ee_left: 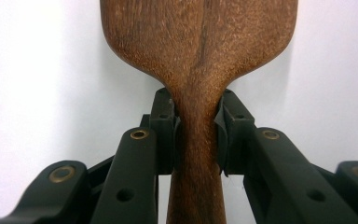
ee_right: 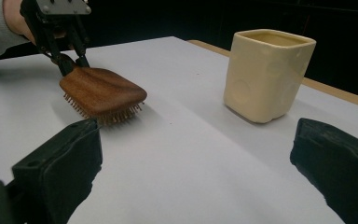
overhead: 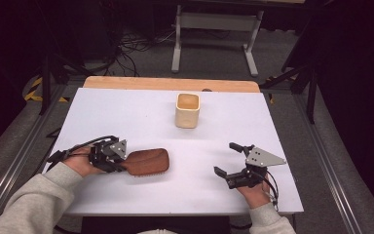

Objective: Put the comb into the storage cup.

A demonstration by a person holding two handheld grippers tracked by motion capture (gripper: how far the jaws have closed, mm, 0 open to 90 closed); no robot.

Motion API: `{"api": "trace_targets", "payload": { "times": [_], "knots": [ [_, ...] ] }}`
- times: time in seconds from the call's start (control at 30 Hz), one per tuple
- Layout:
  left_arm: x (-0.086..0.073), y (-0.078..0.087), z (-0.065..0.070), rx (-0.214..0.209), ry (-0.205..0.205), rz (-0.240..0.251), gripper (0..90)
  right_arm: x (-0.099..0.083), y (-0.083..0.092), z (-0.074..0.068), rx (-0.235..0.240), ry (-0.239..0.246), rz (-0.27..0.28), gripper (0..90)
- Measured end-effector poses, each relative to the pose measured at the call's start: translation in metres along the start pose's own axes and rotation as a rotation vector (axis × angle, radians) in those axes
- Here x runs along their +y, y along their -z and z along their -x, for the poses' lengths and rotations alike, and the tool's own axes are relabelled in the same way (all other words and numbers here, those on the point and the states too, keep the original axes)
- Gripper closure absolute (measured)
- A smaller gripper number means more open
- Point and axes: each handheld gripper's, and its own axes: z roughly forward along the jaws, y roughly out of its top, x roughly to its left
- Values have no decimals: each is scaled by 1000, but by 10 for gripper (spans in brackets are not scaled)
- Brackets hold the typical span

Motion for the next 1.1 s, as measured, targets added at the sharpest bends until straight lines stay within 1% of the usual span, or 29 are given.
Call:
{"api": "trace_targets", "payload": {
  "times": [0.03, 0.07, 0.1, 0.13, 0.17, 0.23, 0.27, 0.3, 0.33, 0.43, 0.47, 0.53, 0.57, 0.6, 0.63, 0.7, 0.77, 0.83, 1.0, 1.1],
  "knots": [
    [0, 2, 1, 3, 10, 22, 729, 0, 0, 0, 1, 0, 1, 25],
    [1, 6, 3, 12, 13, 41, 729, 0, 0, 0, 1, 0, 1, 25],
    [1, 8, 4, 16, 13, 50, 728, 0, 1, 0, 0, -1, 4, 25],
    [1, 11, 5, 21, 17, 76, 728, 0, 1, 0, -1, -1, 4, 25],
    [1, 14, 8, 29, 26, 91, 728, 0, 1, 0, -3, -2, 4, 25],
    [3, 19, 10, 40, 19, 127, 728, 0, 1, 0, -3, -4, 6, 26],
    [3, 21, 13, 44, 24, 137, 728, 0, 1, 0, -2, -3, 6, 25],
    [4, 23, 14, 50, 16, 152, 728, 0, 1, 0, -1, -3, 6, 25],
    [4, 25, 16, 54, 23, 160, 728, 0, 1, 0, -2, -3, 5, 25],
    [5, 29, 19, 70, 17, 195, 727, 0, 0, 0, 0, -3, 4, 25],
    [5, 31, 20, 74, 27, 205, 727, 0, 0, 0, -1, -3, 4, 25],
    [4, 32, 23, 84, 41, 241, 726, 0, 0, 0, -2, -4, 6, 25],
    [4, 33, 24, 82, 42, 255, 726, 0, 1, 0, -3, -3, 6, 25],
    [3, 34, 25, 93, 42, 273, 727, 0, 1, 0, -2, -2, 6, 25],
    [3, 35, 27, 101, 48, 279, 726, 0, 0, 0, -1, -4, 5, 25],
    [2, 37, 30, 116, 54, 322, 726, 0, 0, 0, 0, -3, 5, 25],
    [1, 39, 32, 114, 65, 357, 726, 0, 0, -1, -2, -2, 4, 25],
    [-1, 40, 35, 127, 78, 399, 726, 0, 0, -1, -1, -2, 4, 25],
    [-2, 41, 39, 161, 90, 457, 726, 0, 0, -1, -1, -1, 2, 25],
    [-4, 41, 41, 166, 108, 502, 726, 1, 0, -1, 1, -1, 2, 26]
  ]
}}
